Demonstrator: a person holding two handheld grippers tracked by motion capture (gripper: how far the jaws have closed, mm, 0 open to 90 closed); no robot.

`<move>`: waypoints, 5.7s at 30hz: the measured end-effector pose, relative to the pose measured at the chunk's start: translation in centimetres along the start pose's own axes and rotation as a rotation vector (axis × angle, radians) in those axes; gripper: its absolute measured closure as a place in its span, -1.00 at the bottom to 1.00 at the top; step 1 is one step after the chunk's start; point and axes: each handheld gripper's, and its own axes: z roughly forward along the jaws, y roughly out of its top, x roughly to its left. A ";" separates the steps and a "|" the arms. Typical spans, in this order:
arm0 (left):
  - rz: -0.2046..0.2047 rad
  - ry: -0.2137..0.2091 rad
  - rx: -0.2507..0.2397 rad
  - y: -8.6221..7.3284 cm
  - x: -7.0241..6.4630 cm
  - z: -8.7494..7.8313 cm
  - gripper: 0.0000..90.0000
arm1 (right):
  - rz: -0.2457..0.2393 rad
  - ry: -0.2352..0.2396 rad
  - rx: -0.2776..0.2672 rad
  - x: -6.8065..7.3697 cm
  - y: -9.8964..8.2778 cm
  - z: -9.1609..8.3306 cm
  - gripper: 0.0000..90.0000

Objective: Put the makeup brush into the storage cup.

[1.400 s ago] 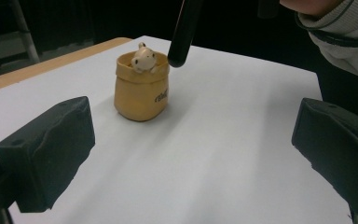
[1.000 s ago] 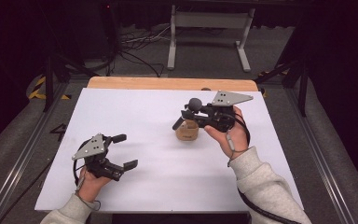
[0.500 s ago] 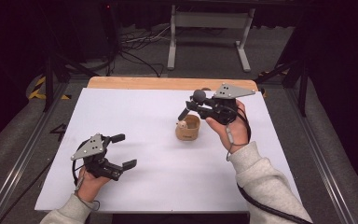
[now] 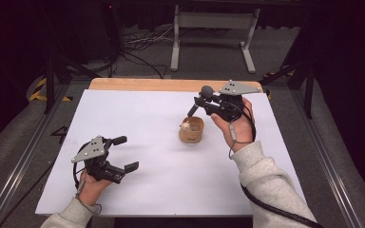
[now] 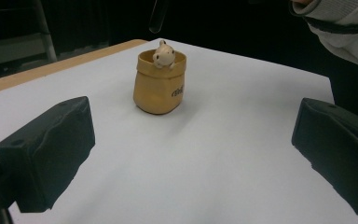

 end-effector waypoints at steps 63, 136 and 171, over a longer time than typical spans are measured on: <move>-0.009 -0.006 -0.018 -0.1 -0.1 -0.2 -1.00 | 0.023 -0.016 0.009 -1.5 -4.5 2.1 -0.31; -0.066 0.006 -0.110 -2.4 -1.2 -2.2 -1.00 | -0.029 0.087 -0.130 -0.2 -16.7 -10.6 -0.99; -0.067 0.043 -0.095 -3.7 -0.6 -1.4 -1.00 | 0.009 0.070 -0.114 -0.1 -18.9 -9.7 -1.00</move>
